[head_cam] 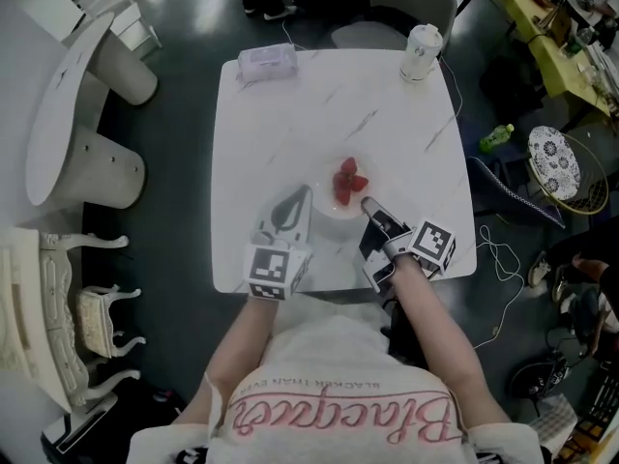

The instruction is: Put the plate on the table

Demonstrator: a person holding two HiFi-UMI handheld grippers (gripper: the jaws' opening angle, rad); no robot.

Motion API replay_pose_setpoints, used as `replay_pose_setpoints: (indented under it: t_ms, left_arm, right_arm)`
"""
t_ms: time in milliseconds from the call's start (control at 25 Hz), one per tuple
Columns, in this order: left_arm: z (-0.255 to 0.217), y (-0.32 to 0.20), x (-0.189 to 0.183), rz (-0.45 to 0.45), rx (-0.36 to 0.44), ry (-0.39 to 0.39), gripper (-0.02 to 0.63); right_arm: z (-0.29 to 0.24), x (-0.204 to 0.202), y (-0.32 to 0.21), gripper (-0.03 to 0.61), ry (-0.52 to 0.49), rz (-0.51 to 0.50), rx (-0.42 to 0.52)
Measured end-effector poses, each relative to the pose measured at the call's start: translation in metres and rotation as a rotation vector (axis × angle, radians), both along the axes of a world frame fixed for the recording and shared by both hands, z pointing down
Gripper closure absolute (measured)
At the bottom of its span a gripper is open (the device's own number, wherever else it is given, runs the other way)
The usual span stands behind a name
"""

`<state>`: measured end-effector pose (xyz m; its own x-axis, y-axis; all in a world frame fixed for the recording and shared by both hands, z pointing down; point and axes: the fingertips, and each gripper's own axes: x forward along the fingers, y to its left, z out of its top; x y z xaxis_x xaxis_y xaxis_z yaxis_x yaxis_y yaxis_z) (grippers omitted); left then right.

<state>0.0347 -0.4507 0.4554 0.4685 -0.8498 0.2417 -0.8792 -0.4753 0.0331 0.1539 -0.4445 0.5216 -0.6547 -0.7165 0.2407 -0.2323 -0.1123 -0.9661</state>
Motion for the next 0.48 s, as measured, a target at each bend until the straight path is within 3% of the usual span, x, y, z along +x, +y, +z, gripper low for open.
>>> replay_pose_setpoints:
  t_ms: [480]
  left_arm:
    - [0.053, -0.050, -0.004, 0.034, -0.104, -0.021, 0.609]
  right_arm:
    - [0.066, -0.015, -0.040, 0.566, 0.112, -0.066, -0.078]
